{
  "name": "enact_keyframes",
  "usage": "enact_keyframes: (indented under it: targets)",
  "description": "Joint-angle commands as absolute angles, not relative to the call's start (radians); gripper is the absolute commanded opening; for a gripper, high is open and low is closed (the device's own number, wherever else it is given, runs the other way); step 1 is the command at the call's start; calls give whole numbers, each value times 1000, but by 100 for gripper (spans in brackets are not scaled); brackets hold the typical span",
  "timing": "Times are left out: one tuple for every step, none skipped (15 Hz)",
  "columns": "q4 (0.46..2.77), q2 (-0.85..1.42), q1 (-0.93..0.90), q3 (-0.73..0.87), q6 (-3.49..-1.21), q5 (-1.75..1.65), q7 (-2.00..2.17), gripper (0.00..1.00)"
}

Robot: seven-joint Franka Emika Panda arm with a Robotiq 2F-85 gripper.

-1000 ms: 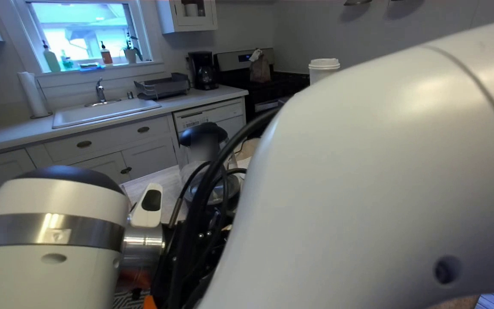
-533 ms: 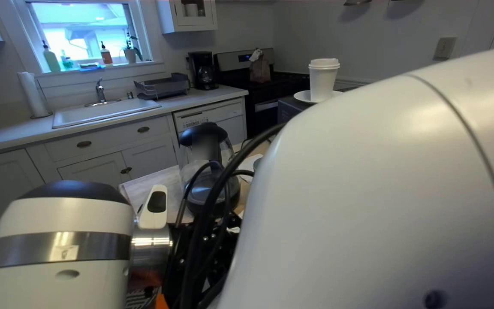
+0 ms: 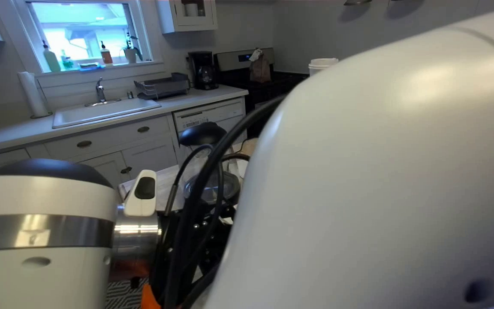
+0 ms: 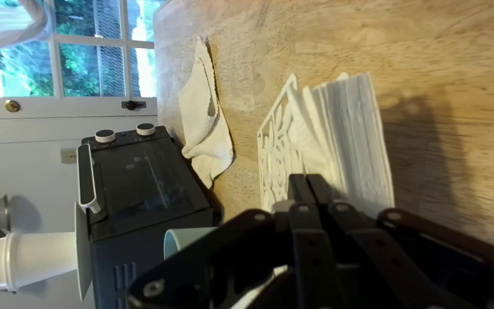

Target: Set the paper towel holder upright on the countertop

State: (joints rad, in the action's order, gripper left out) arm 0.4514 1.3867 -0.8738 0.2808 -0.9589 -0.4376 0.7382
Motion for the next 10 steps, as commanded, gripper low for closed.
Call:
enact_keyframes:
  targets:
    - [451, 1327, -864, 241, -935, -390, 758, 1]
    - [451, 1312, -856, 226, -929, -371, 758, 1]
    - [451, 1292, -845, 206, -924, -344, 751, 1]
    - [451, 1276, -835, 188, -924, -318, 751, 1]
    - [451, 1258, -824, 173, -925, -294, 748, 1]
    - [451, 1239, -810, 158, -929, -271, 742, 1]
    - [451, 1220, -794, 143, -932, -248, 737, 1]
    - [450, 1201, -776, 128, -934, -226, 734, 1]
    - [450, 1184, -757, 112, -937, -204, 733, 1]
    - [450, 1169, -736, 97, -943, -181, 732, 1]
